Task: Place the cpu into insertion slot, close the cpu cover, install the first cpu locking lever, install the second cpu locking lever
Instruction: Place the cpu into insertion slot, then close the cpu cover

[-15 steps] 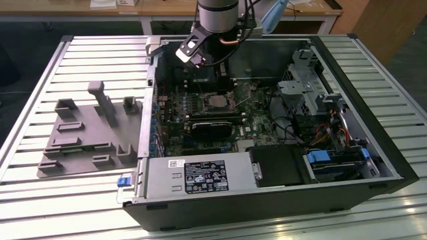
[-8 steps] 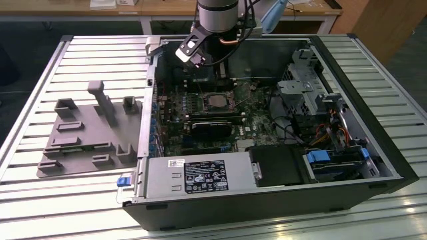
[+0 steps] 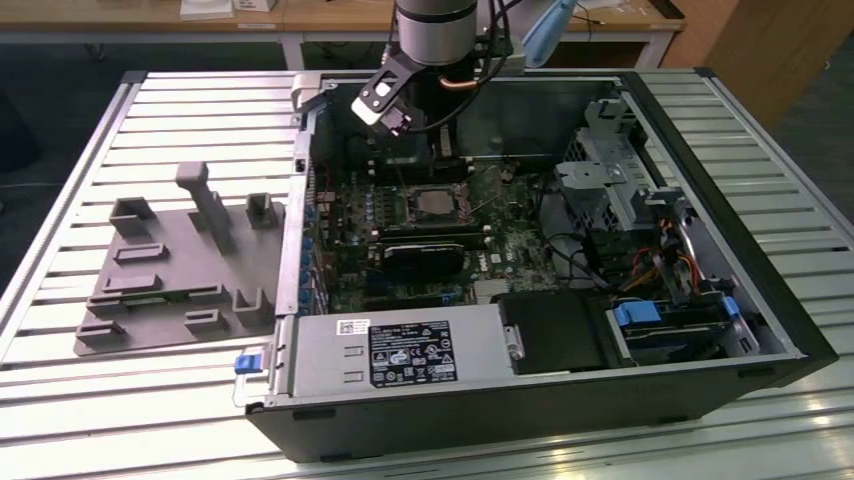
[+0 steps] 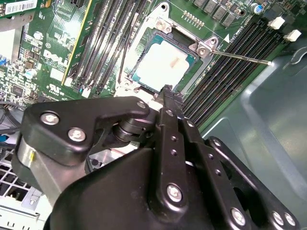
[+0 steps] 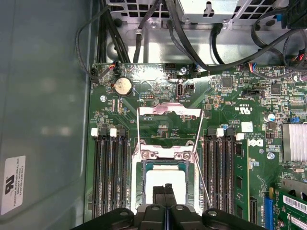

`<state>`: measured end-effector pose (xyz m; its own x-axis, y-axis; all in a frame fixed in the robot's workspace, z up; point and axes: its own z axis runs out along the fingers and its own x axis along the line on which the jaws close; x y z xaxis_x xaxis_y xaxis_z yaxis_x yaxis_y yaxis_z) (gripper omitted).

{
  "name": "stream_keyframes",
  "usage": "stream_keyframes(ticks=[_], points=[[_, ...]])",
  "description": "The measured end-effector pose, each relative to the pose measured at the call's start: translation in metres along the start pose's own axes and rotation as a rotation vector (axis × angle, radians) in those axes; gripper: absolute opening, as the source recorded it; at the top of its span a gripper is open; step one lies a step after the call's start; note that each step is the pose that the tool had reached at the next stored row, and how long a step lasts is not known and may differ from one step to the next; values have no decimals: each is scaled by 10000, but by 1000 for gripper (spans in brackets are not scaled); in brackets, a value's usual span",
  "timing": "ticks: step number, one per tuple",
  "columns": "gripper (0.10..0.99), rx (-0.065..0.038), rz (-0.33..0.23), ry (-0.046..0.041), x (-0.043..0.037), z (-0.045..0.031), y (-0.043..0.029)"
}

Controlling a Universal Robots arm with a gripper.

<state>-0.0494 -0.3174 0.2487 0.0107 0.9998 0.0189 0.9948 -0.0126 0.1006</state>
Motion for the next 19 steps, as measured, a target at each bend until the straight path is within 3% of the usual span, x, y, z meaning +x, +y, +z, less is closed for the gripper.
stream_keyframes(ticks=[12, 19], points=[[106, -18, 8, 0, 0, 0, 0], [106, -18, 8, -1, 1, -65, 6]])
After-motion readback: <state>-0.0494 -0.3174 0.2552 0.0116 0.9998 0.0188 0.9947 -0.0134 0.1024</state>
